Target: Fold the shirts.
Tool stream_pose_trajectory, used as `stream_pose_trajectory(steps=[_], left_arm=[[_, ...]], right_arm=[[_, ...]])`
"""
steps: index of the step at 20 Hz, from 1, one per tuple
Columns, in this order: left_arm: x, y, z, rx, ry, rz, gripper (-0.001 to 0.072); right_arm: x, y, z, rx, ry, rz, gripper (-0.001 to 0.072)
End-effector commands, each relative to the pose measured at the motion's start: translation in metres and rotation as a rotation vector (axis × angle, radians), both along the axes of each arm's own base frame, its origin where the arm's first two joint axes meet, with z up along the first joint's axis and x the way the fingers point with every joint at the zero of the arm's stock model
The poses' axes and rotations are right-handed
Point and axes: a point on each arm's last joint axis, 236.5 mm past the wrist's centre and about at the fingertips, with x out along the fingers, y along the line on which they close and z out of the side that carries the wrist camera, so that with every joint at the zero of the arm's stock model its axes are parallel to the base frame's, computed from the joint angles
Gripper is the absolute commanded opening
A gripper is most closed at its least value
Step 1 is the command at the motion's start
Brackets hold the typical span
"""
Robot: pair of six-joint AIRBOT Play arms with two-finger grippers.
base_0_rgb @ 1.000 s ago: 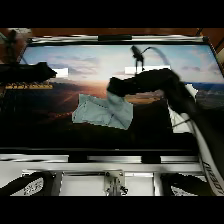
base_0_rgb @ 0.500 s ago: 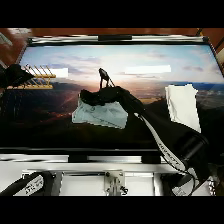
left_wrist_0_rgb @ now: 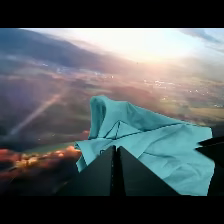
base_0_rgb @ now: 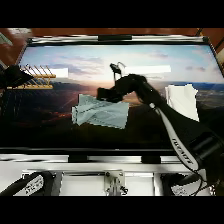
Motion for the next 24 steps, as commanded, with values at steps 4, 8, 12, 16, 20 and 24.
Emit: stream_pose_trajectory(steps=[4, 8, 12, 16, 20, 24], left_arm=[[0.000, 0.000, 0.000, 0.004, -0.003, -0.005, 0.0032], [0.000, 0.000, 0.000, 0.004, -0.003, -0.005, 0.0032], [-0.001, 0.000, 0.000, 0.004, -0.001, -0.006, 0.0031], [-0.001, 0.000, 0.000, 0.003, -0.001, -0.005, 0.0032], [-0.001, 0.000, 0.000, 0.004, -0.001, -0.005, 0.0032], [-0.001, -0.001, 0.000, 0.003, -0.001, -0.006, 0.0032]], right_arm=[[-0.026, -0.166, -0.045, -0.191, 0.327, -0.173, 0.0670], [-0.038, -0.129, -0.081, -0.018, 0.375, -0.197, 0.0670], [-0.045, -0.099, -0.101, 0.026, 0.398, -0.156, 0.0670], [-0.047, -0.078, -0.120, 0.020, 0.415, -0.185, 0.0662], [-0.031, -0.077, -0.110, 0.039, 0.352, -0.159, 0.0058], [0.045, -0.102, 0.007, 0.126, 0.037, -0.124, 0.0058]])
